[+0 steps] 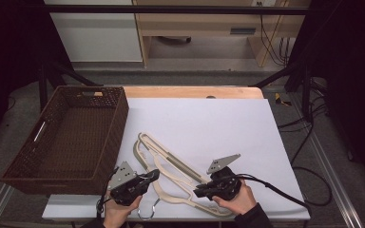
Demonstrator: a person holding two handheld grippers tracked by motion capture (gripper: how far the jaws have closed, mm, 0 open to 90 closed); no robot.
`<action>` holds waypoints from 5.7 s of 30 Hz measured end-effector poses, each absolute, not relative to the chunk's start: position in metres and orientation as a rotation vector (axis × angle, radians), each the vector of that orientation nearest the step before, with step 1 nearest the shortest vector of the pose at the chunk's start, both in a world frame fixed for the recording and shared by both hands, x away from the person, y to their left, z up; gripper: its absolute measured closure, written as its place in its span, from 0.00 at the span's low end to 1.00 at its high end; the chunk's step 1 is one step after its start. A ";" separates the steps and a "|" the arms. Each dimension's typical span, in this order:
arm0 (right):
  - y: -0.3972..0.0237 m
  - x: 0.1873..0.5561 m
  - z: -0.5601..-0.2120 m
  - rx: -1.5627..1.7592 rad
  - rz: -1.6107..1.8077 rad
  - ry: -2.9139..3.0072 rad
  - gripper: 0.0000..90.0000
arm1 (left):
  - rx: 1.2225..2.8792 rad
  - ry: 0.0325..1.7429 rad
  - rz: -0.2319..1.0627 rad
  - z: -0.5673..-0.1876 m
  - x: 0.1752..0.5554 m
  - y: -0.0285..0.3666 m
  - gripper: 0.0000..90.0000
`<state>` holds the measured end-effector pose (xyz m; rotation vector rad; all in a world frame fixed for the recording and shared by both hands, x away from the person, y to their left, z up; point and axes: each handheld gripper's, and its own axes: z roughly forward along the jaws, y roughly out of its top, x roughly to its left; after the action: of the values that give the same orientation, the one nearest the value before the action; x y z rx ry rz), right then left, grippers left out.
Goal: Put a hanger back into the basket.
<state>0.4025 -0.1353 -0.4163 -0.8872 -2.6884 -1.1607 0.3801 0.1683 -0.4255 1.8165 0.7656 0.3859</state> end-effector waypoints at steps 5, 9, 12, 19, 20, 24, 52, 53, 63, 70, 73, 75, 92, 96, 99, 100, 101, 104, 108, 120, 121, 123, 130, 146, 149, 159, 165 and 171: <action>-0.136 0.402 -0.416 -0.860 -1.166 -2.686 0.88 | 1.837 0.730 0.432 -0.416 0.380 0.165 0.98; -0.137 0.401 -0.415 -0.855 -1.160 -2.714 0.87 | 1.855 0.735 0.447 -0.407 0.385 0.155 0.98; -0.136 0.400 -0.414 -0.884 -1.179 -2.722 0.79 | 1.873 0.733 0.448 -0.404 0.388 0.150 0.98; -0.137 0.397 -0.404 -0.900 -1.399 -2.819 0.52 | 1.917 0.733 0.435 -0.396 0.394 0.143 0.98; -0.136 0.397 -0.402 -0.906 -1.426 -2.821 0.50 | 1.922 0.734 0.434 -0.396 0.394 0.142 0.98; -0.124 0.396 -0.392 -0.883 -1.485 -2.930 0.47 | 1.942 0.726 0.428 -0.396 0.396 0.138 0.98; -0.082 0.406 -0.401 -0.750 -1.327 -3.238 0.94 | 1.901 0.700 0.407 -0.389 0.393 0.147 0.70; -0.082 0.406 -0.401 -0.750 -1.327 -3.238 0.94 | 1.901 0.700 0.407 -0.389 0.393 0.147 0.62; -0.118 0.428 -0.371 -0.810 -1.478 -3.141 0.96 | 1.865 0.731 0.413 -0.376 0.397 0.182 0.32; -0.135 0.424 -0.352 -0.679 -1.557 -2.997 0.96 | 1.888 0.700 0.417 -0.363 0.395 0.191 0.18; -0.134 0.422 -0.354 -0.590 -1.535 -2.968 0.96 | 1.919 0.670 0.405 -0.363 0.394 0.189 0.15; -0.132 0.420 -0.356 -0.537 -1.517 -2.948 0.96 | 1.930 0.657 0.401 -0.363 0.394 0.188 0.16; -0.118 0.414 -0.371 -0.310 -1.396 -2.854 0.96 | 2.198 0.477 0.289 -0.377 0.394 0.152 0.50; -0.116 0.412 -0.373 -0.286 -1.385 -2.840 0.96 | 2.216 0.458 0.286 -0.379 0.395 0.148 0.64; -0.115 0.412 -0.374 -0.256 -1.383 -2.834 0.96 | 2.228 0.448 0.286 -0.381 0.396 0.146 0.70; -0.115 0.412 -0.374 -0.255 -1.378 -2.834 0.96 | 2.238 0.436 0.268 -0.383 0.396 0.144 0.72; -0.115 0.412 -0.374 -0.252 -1.379 -2.834 0.96 | 2.238 0.436 0.268 -0.383 0.396 0.144 0.75; -0.114 0.411 -0.375 -0.249 -1.368 -2.834 0.96 | 2.272 0.412 0.265 -0.384 0.394 0.142 0.80; -0.115 0.413 -0.375 -0.263 -1.391 -2.833 0.94 | 2.283 0.409 0.269 -0.382 0.392 0.142 0.84; -0.115 0.416 -0.375 -0.438 -1.463 -2.890 0.67 | 2.213 0.458 0.180 -0.376 0.380 0.138 0.96; -0.115 0.416 -0.374 -0.447 -1.477 -2.891 0.62 | 2.203 0.473 0.185 -0.374 0.380 0.140 0.96; -0.119 0.415 -0.371 -0.480 -1.529 -2.902 0.54 | 2.184 0.505 0.205 -0.372 0.380 0.143 0.96; -0.146 0.414 -0.362 -0.705 -1.730 -2.853 0.32 | 2.137 0.593 0.258 -0.363 0.382 0.155 0.96; -0.204 0.407 -0.380 -1.147 -1.817 -2.772 0.14 | 2.027 0.656 0.373 -0.312 0.382 0.185 0.96; -0.210 0.407 -0.384 -1.193 -1.812 -2.763 0.13 | 2.013 0.658 0.395 -0.297 0.385 0.193 0.96; -0.217 0.406 -0.387 -1.291 -1.813 -2.771 0.07 | 2.009 0.659 0.453 -0.266 0.402 0.216 0.96; -0.217 0.406 -0.387 -1.306 -1.789 -2.788 0.06 | 2.008 0.673 0.504 -0.253 0.416 0.237 0.96; -0.217 0.406 -0.387 -1.308 -1.789 -2.782 0.06 | 1.995 0.729 0.550 -0.246 0.435 0.265 0.96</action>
<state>0.4064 -0.2172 -0.3870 -1.3082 -2.7822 -1.7893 0.4350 0.2654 -0.2462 1.9946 0.7285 0.5502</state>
